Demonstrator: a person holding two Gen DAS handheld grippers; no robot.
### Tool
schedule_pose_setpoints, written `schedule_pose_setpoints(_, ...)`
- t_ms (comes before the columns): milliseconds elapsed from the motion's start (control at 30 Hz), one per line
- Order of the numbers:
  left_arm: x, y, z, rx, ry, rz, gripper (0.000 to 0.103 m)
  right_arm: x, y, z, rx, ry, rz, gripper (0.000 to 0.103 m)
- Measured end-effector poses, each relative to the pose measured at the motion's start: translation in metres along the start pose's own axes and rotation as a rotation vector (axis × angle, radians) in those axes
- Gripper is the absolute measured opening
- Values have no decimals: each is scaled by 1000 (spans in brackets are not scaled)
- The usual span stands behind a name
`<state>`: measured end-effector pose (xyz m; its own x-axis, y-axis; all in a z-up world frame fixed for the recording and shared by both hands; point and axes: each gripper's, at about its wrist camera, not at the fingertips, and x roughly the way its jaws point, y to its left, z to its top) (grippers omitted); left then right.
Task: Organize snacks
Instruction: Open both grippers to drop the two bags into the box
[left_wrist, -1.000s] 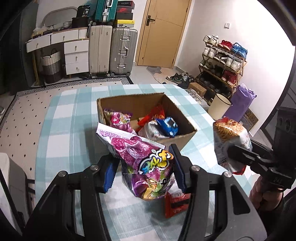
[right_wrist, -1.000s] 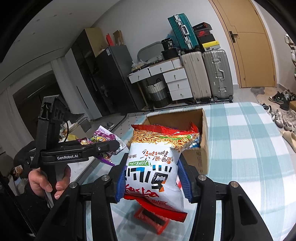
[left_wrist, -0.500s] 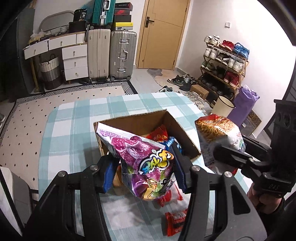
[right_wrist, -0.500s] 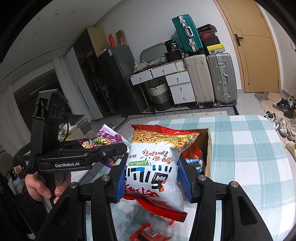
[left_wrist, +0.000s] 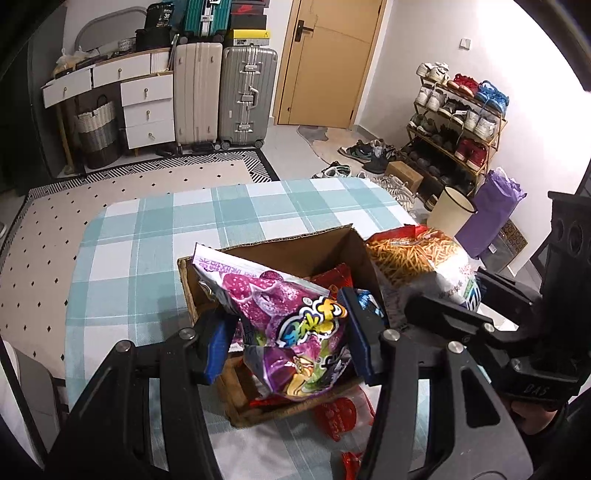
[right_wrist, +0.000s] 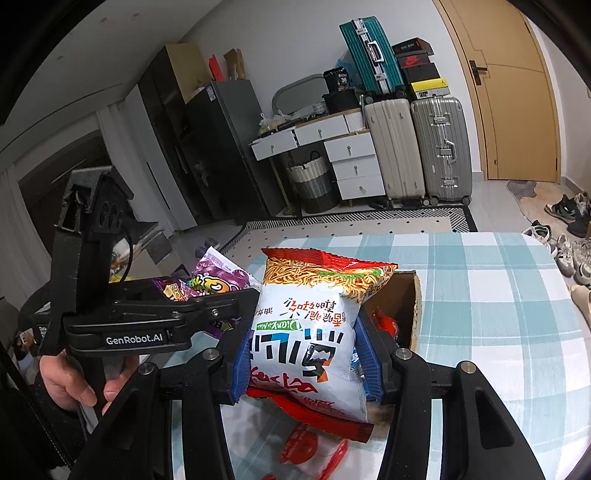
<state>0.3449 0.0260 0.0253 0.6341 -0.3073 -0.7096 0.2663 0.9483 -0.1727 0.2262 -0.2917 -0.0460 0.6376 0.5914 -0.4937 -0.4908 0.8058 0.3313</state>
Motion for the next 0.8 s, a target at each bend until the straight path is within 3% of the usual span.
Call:
schedule_pose_setpoints(233,30,7,9,-19,10,-40,55,21,-12,3,-9,21,-5,50)
schedule_pose_setpoints(300,38,11,12,-30,20,-35,73,28,-15,4,-12,29,-4,54)
schedule_pose_setpoints(367,41,17,12,-47,19,-29,79,32,-18,4,-18,37,-18,68)
schedule_pose_setpoints(400,42,20,12,-54,16,-33,79,32,-20,4,-16,33,-27,77)
schedule_pose_setpoints(433,41,22,11,-61,14,-31,79,31,-22,4,-12,28,-29,78)
schedule_pose_setpoints(800,15,17,1,-43,14,5,80,-2,-20,6,-10,-33,-37,78)
